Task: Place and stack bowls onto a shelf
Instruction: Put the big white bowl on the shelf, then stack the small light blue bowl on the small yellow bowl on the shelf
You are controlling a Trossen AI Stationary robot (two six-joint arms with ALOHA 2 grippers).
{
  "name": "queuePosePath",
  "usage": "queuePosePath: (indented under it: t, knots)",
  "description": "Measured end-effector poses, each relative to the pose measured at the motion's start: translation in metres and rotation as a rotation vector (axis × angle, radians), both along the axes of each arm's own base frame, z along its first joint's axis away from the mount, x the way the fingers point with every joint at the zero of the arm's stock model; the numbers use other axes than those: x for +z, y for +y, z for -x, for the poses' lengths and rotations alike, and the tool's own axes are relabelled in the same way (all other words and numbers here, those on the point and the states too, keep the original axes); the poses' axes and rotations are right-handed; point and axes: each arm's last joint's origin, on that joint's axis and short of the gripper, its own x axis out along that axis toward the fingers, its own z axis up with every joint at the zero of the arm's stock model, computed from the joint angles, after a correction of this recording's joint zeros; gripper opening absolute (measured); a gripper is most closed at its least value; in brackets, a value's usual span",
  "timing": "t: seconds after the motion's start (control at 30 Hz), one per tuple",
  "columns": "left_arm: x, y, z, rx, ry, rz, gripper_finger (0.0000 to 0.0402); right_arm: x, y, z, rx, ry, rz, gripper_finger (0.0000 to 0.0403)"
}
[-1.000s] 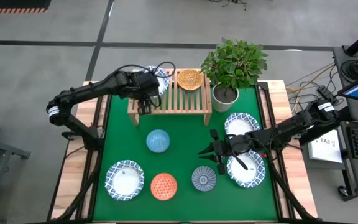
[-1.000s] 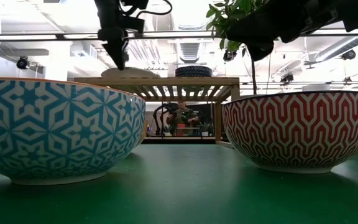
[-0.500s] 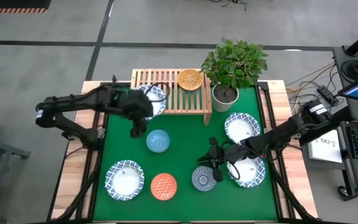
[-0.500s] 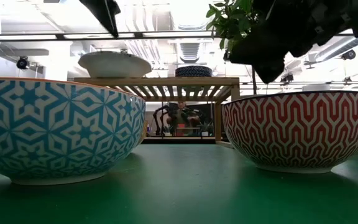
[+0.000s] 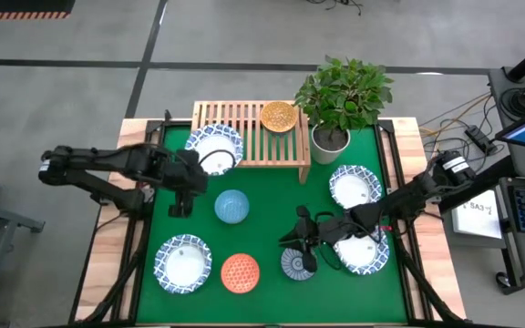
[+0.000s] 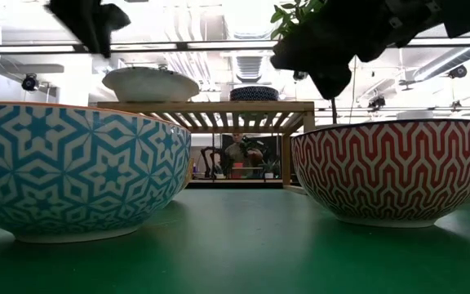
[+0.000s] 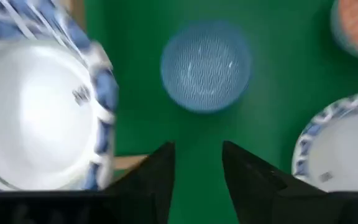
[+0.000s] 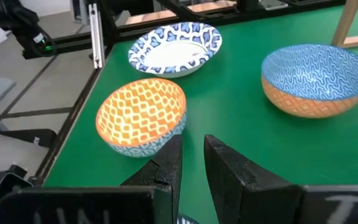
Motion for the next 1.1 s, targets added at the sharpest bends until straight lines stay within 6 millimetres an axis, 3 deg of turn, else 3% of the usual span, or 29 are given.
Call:
queuePosePath:
  t: [0.13, 0.27, 0.5, 0.77, 0.97, 1.1]
  knots:
    - [-0.025, 0.006, 0.006, 0.056, 0.028, -0.162, 0.0046, 0.000, 0.000, 0.000, -0.002, 0.002, 0.002, 0.0057]
    - [-0.029, 0.010, 0.007, 0.088, 0.017, -0.288, 0.0005, 0.000, 0.000, 0.000, -0.003, 0.001, 0.001, 0.0057]
    - [-0.022, 0.030, -0.010, 0.086, -0.103, -0.382, 0.0001, 0.000, -0.001, 0.000, -0.027, -0.005, 0.009, 0.0057]
    - [-0.027, 0.063, -0.013, 0.227, -0.074, -0.389, 0.0000, 0.001, 0.000, 0.000, -0.034, -0.007, -0.017, 0.0057]
    - [-0.027, 0.067, -0.014, 0.269, -0.089, -0.378, 0.0000, 0.001, 0.000, 0.000, -0.033, -0.007, -0.017, 0.0057]
    - [-0.020, 0.060, -0.003, 0.288, -0.122, -0.348, 0.0000, 0.000, 0.002, 0.001, -0.028, -0.006, -0.021, 0.0057]
